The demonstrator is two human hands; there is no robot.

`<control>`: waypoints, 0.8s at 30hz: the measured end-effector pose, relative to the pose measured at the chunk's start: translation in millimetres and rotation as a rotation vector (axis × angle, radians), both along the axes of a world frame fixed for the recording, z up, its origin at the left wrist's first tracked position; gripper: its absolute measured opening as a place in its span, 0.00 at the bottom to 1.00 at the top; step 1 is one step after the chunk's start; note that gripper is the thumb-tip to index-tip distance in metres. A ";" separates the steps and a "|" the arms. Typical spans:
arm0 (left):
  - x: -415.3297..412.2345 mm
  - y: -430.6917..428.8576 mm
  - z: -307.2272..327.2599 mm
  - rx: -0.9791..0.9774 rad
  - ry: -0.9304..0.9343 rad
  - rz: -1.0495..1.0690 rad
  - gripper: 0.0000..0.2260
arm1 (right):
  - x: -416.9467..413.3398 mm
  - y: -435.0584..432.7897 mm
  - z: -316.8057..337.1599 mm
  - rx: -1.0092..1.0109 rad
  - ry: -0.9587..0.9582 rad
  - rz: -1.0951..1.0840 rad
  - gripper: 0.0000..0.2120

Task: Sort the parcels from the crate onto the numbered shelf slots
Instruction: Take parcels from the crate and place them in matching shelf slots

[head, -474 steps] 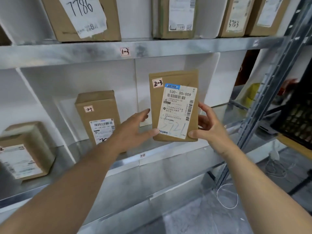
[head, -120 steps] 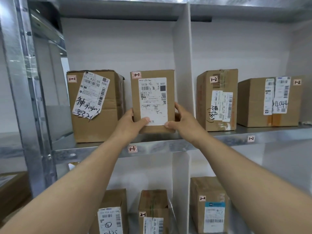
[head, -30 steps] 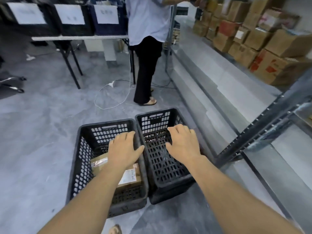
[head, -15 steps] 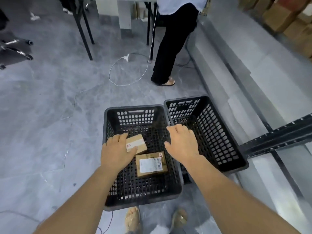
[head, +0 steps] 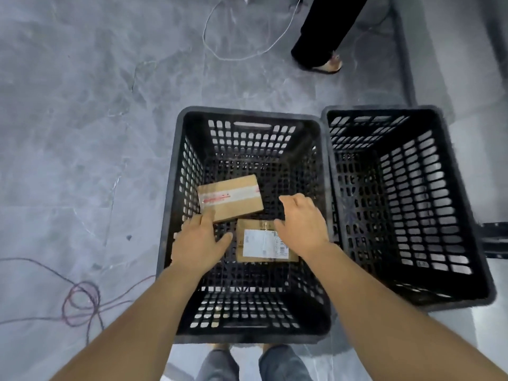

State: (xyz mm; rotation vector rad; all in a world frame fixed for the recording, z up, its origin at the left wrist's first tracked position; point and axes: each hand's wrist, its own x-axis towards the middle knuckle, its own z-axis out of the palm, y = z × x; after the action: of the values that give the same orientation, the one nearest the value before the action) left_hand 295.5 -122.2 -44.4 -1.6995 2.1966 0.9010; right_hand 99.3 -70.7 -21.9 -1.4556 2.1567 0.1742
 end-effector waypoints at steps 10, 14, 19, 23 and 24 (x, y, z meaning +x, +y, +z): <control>-18.6 -27.3 -121.0 0.142 0.073 0.331 0.31 | -5.2 -40.9 -114.2 0.071 -0.099 -0.026 0.23; -24.7 -31.7 -155.7 0.128 0.059 0.420 0.32 | -0.6 -49.6 -163.1 0.111 -0.213 -0.136 0.20; -24.7 -36.5 -181.4 0.172 0.169 0.550 0.29 | 2.3 -64.9 -197.8 0.173 -0.339 -0.259 0.32; -25.0 -42.3 -180.0 0.244 0.242 0.736 0.31 | -0.9 -69.9 -199.5 0.126 -0.426 -0.392 0.32; -25.8 -42.8 -174.0 0.246 0.241 0.761 0.31 | -2.4 -69.5 -194.0 0.112 -0.439 -0.416 0.34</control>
State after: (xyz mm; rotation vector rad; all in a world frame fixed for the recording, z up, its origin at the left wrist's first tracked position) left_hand 269.7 -164.9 -218.4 -2.4225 1.4293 1.5320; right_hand 96.9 -140.2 -215.9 -0.8571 1.9884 -0.1596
